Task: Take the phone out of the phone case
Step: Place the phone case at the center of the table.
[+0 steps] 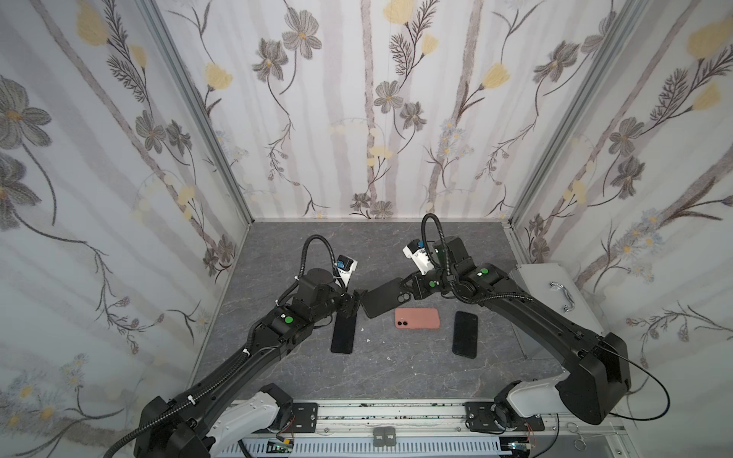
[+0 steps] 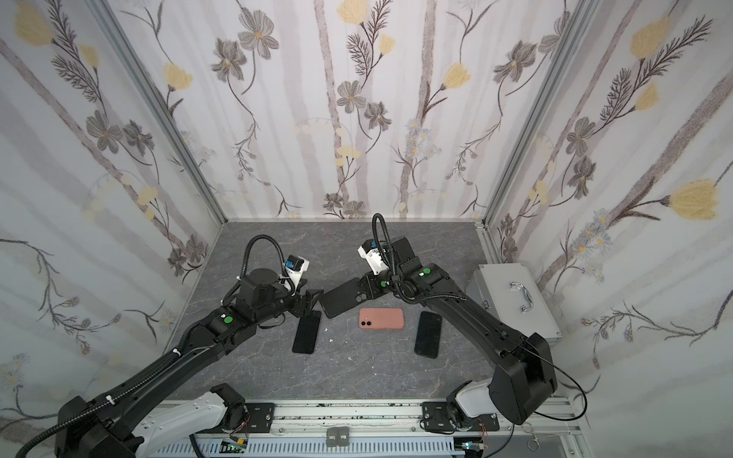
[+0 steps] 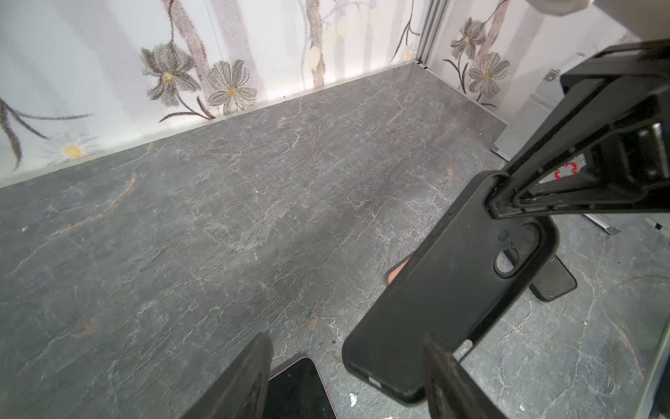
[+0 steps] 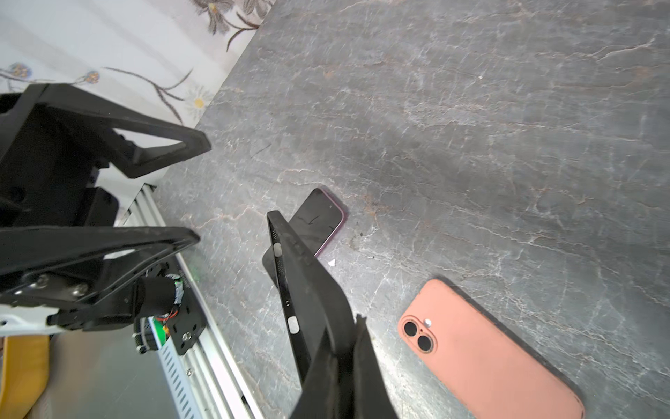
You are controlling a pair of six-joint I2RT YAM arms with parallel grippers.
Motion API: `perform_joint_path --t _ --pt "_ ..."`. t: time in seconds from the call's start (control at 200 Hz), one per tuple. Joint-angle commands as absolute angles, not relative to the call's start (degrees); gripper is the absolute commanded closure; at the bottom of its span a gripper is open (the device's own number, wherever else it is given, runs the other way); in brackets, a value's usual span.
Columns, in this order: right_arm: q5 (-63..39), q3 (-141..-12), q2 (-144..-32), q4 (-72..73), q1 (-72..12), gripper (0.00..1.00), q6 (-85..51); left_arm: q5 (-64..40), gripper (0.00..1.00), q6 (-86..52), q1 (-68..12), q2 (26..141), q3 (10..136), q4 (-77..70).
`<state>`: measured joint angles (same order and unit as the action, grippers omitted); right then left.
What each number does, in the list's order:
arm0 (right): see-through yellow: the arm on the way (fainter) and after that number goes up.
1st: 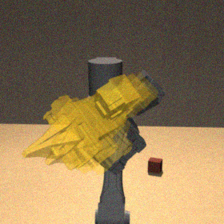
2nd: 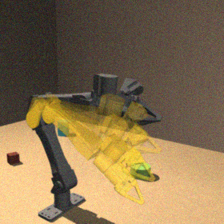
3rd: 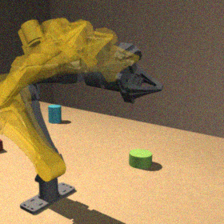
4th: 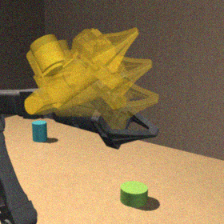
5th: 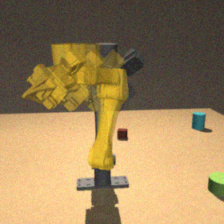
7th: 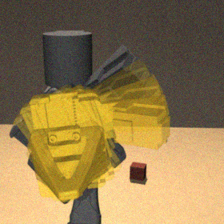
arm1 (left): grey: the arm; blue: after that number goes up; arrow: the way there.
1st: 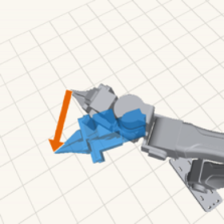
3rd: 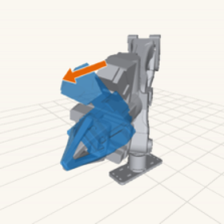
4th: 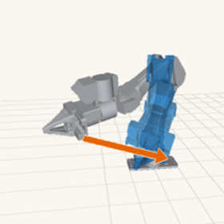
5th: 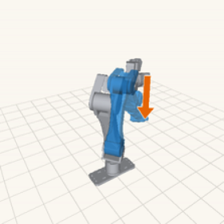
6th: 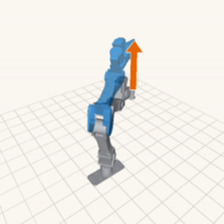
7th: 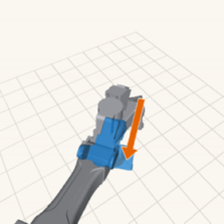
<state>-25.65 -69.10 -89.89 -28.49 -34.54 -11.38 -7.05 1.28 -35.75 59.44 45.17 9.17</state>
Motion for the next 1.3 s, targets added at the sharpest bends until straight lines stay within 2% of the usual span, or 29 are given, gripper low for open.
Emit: perform_joint_path --t 0.0,0.395,0.535,0.799,0.989,1.154,1.259,1.294 --pt "-31.1 -69.8 -90.3 -30.4 -34.5 1.0 -8.8 -7.1 0.35 5.4 -37.4 61.7 46.6 7.3" --pt "-31.1 -67.7 -88.6 -29.9 -34.4 1.0 -7.7 -14.7 0.5 6.0 -40.2 68.4 49.5 7.4" --pt "-30.4 -67.4 -88.3 -29.7 -34.4 1.0 -7.6 -16.2 0.51 5.1 -40.8 68.8 49.0 7.4" --pt "-31.5 -67.6 -87.7 -29.2 -34.4 1.0 -7.9 -14.6 0.76 5.2 -41.0 68.7 48.1 7.4" --pt "-31.6 -66.9 -87.2 -27.7 -34.4 1.0 -8.9 -13.4 1.0 4.6 -41.1 68.1 48.1 7.4" --pt "-29.7 -66.4 -85.6 -25.6 -34.4 1.0 -9.9 -9.5 1.0 3.0 -41.1 67.3 48.2 7.3" --pt "-27.6 -66.2 -83.6 -23.8 -34.4 0.83 -11.1 -6.5 1.0 0.6 -41.2 66.7 48.6 7.1" --pt "-26.7 -65.8 -82.6 -22.4 -34.4 0.74 -11.8 -4.9 1.0 -0.1 -41.1 66.4 48.6 7.0"
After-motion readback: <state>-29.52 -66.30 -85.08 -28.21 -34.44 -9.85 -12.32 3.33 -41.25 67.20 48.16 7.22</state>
